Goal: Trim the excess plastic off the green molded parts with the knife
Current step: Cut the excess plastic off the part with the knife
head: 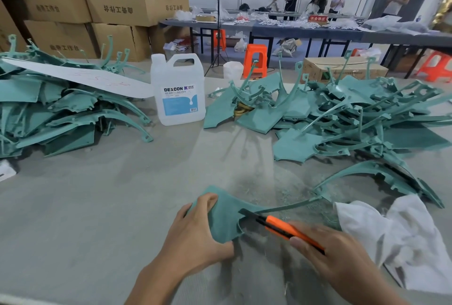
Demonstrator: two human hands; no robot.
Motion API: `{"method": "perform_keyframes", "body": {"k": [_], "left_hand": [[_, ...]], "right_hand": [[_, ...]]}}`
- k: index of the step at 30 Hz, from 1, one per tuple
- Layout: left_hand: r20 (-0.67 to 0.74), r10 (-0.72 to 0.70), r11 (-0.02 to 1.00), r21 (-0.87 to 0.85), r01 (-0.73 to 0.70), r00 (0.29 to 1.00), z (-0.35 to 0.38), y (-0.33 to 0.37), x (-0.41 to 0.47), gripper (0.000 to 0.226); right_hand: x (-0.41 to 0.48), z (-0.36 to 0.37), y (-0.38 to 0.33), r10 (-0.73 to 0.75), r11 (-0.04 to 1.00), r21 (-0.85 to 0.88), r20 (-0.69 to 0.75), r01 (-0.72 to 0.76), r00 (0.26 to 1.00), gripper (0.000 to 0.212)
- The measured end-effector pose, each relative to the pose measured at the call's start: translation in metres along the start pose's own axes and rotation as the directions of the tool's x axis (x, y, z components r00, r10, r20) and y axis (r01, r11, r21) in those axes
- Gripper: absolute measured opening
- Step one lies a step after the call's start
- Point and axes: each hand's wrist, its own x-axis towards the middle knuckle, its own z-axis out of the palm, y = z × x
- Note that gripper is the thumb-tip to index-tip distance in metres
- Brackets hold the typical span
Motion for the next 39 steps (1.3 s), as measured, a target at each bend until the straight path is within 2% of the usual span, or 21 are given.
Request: {"method": "perform_keyframes", "body": {"k": [3,7,10,12,15,17,20,23,29,31,35,37,39], "left_hand": [[-0.018,-0.005,1.0,-0.004,0.005,1.0,0.002,0.001,0.0,0.099],[-0.09,-0.045,0.999,-0.004,0.045,0.995,0.006,0.007,-0.003,0.106],[-0.131,-0.023,0.999,0.03,0.027,0.991,0.01,0.012,-0.006,0.105],[-0.142,-0.008,0.999,0.048,0.014,0.99,0.011,0.013,-0.007,0.106],[-0.144,0.002,0.997,0.072,0.009,0.99,0.011,0.013,-0.006,0.108],[-0.145,-0.002,0.997,0.081,0.014,0.989,0.011,0.014,-0.006,0.108],[-0.14,-0.007,0.996,0.087,0.02,0.99,0.01,0.015,-0.007,0.108],[-0.126,-0.017,0.995,0.093,0.029,0.992,0.01,0.015,-0.008,0.108],[-0.124,-0.019,0.994,0.108,0.032,0.992,0.011,0.017,-0.009,0.108],[-0.127,-0.031,0.995,0.093,0.043,0.991,0.011,0.018,-0.009,0.109],[-0.128,-0.031,0.993,0.108,0.045,0.991,0.011,0.019,-0.008,0.112],[-0.118,-0.033,0.993,0.109,0.046,0.992,0.011,0.019,-0.007,0.114],[-0.121,-0.037,0.992,0.115,0.051,0.992,0.011,0.02,-0.007,0.114]], "right_hand": [[-0.004,0.001,-0.006,0.028,1.0,0.011,-0.017,-0.028,0.999,0.036],[-0.008,0.016,-0.007,0.039,0.997,-0.065,-0.06,-0.043,0.997,0.046],[-0.007,0.02,-0.014,0.061,0.995,-0.071,-0.043,-0.064,0.997,0.038],[-0.009,0.018,-0.018,0.048,0.997,-0.057,-0.049,-0.05,0.998,0.039],[-0.009,0.02,-0.012,0.079,0.991,-0.104,-0.088,-0.088,0.993,0.032],[-0.008,0.022,-0.01,0.102,0.982,-0.148,-0.132,-0.121,0.986,0.037],[-0.011,0.023,-0.018,0.083,0.99,-0.108,-0.063,-0.09,0.994,0.034],[-0.01,0.021,-0.015,0.128,0.982,-0.128,-0.102,-0.14,0.987,0.032],[-0.015,0.022,-0.02,0.108,0.987,-0.105,-0.11,-0.12,0.988,0.049],[-0.015,0.02,-0.018,0.108,0.987,-0.102,-0.145,-0.123,0.984,0.048],[-0.013,0.021,-0.018,0.09,0.99,-0.1,-0.081,-0.098,0.993,0.04],[-0.009,0.021,-0.015,0.089,0.977,-0.179,-0.133,-0.113,0.987,0.041],[-0.01,0.02,-0.018,0.055,0.988,-0.132,-0.144,-0.074,0.988,0.046]]}}
